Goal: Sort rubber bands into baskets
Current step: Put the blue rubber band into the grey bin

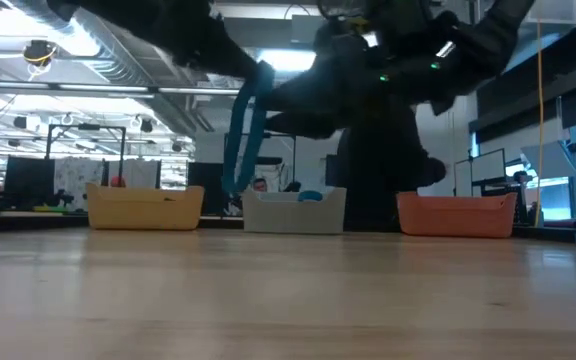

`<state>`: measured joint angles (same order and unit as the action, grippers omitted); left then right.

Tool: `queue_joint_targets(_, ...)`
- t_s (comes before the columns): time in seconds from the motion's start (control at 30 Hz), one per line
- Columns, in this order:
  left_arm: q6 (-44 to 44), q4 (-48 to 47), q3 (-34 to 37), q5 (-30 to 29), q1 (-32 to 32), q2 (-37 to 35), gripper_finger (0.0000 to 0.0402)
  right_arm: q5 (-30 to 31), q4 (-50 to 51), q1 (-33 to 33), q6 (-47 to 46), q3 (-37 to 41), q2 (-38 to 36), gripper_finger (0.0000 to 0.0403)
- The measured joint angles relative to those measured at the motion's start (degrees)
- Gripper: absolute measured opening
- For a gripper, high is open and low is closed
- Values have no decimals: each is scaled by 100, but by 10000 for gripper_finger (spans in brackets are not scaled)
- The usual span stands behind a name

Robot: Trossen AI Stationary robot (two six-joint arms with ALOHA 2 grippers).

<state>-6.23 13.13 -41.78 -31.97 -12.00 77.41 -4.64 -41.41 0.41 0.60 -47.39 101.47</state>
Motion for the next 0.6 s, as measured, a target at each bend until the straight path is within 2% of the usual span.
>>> queue_joint_targets(0.23, -231, 299, 0, 4, -75, 1, 15, -653, 49, 2, 156, -493, 294, 395)
queue_joint_targets(0.37, -199, 297, 0, 4, -75, 2, 16, -751, 53, 2, 186, -606, 348, 387)
queue_joint_targets(0.47, -182, 297, 0, 4, -75, 2, 17, -894, 57, 2, 232, -658, 348, 360)
queue_joint_targets(0.6, -205, 301, 0, 4, -73, 2, 17, -1177, 92, 2, 289, -681, 348, 296)
